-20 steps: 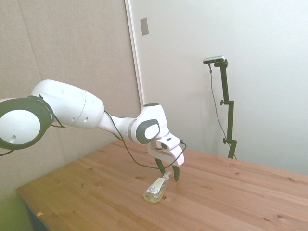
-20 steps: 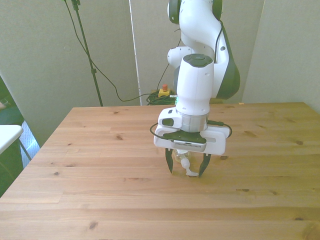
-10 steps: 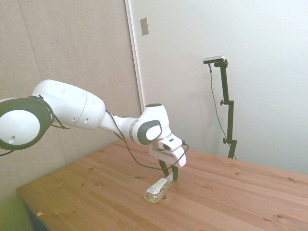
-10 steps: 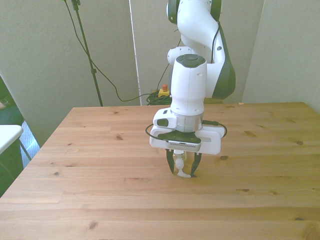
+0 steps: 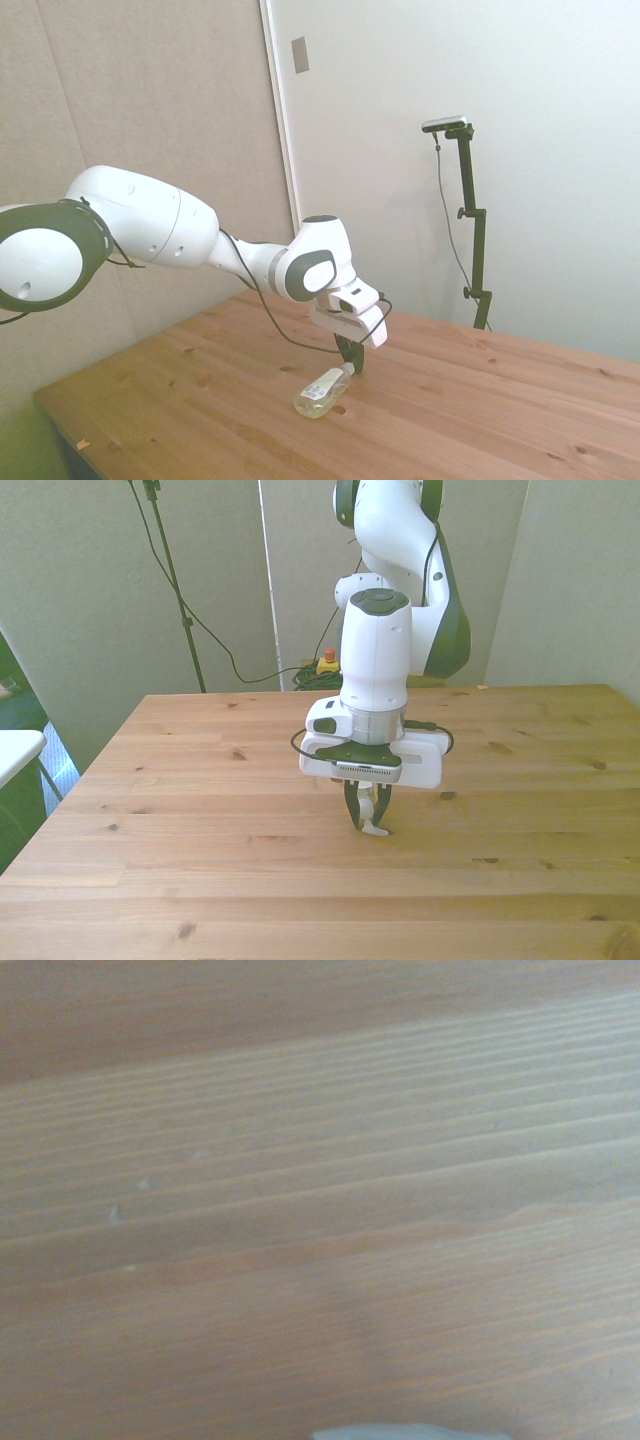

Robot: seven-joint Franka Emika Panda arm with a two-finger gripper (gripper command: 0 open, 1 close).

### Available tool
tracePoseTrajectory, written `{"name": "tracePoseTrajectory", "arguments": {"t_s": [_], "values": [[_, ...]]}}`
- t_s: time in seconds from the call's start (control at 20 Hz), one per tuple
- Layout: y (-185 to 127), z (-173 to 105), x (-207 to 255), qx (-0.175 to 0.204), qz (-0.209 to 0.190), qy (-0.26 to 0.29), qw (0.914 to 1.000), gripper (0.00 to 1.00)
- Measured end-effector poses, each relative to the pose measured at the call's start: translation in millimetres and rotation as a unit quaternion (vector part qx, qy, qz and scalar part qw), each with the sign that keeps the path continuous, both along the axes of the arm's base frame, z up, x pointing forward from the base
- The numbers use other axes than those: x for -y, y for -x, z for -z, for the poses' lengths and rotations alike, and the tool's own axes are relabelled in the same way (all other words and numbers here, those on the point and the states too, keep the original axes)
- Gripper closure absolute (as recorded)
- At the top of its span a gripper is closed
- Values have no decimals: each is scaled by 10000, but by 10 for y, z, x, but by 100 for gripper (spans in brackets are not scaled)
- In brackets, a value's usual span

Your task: Stand the sanitizer

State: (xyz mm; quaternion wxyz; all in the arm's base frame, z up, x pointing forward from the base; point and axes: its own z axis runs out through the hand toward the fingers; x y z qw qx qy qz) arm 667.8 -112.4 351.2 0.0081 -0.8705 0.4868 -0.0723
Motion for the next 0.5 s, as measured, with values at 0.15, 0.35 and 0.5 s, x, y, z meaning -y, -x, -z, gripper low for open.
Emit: {"name": "tracePoseTrajectory", "arguments": {"t_s": [0.15, 0.35, 0.5], "values": [[3, -19, -29, -25, 287, -8, 9996, 100], [-23, -124, -183, 121, 753, 286, 9967, 100], [-18, -448, -392, 677, 1029, 677, 9901, 100]]}}
